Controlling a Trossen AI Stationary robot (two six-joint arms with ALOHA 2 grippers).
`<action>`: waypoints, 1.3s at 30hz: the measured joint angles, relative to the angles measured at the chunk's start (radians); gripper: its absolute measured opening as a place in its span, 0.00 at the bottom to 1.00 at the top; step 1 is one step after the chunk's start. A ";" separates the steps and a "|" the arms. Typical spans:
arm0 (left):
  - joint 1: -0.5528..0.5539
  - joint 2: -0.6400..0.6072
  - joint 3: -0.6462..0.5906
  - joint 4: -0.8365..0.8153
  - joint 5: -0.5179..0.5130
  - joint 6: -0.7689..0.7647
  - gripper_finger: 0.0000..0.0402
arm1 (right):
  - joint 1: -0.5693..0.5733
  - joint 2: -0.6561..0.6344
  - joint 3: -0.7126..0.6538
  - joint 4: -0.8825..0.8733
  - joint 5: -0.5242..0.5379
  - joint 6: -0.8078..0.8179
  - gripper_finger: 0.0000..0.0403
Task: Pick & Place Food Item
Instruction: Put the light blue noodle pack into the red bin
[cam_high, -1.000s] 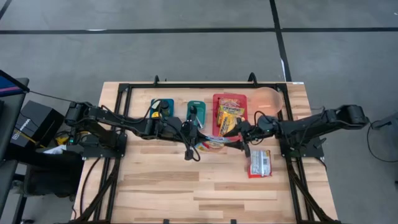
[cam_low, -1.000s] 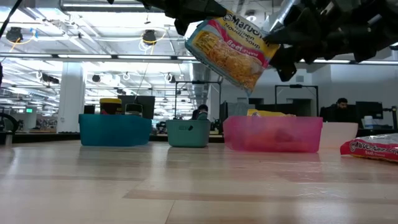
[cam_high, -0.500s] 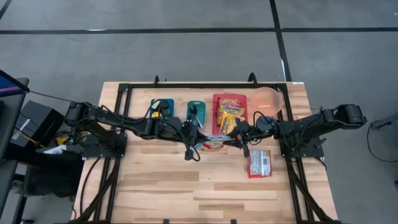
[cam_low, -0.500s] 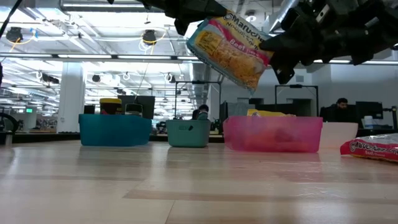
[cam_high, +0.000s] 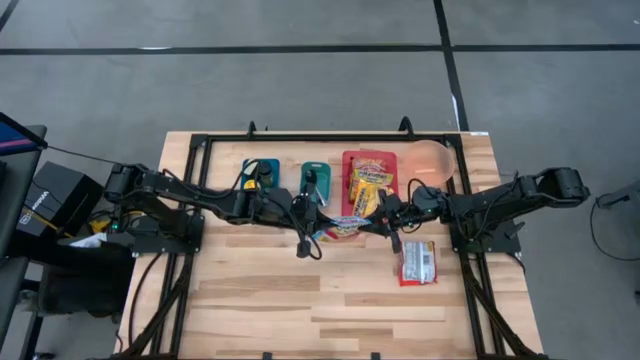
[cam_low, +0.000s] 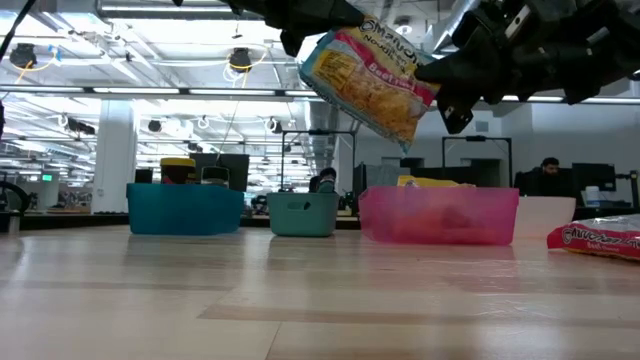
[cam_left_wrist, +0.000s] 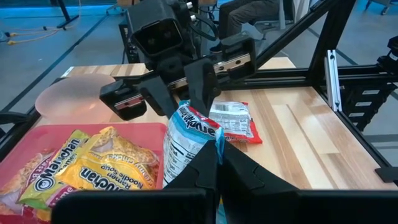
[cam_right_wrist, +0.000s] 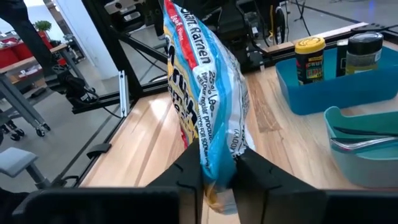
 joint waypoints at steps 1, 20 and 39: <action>0.000 0.000 0.000 0.000 0.000 0.000 0.00 | 0.000 0.000 0.000 0.000 0.000 0.001 0.13; 0.000 -0.027 0.001 -0.015 0.000 0.001 0.31 | 0.000 0.000 0.000 -0.001 0.000 0.001 0.08; 0.024 -0.214 0.001 -0.124 -0.009 -0.027 0.55 | -0.002 0.000 0.000 -0.003 0.000 0.001 0.06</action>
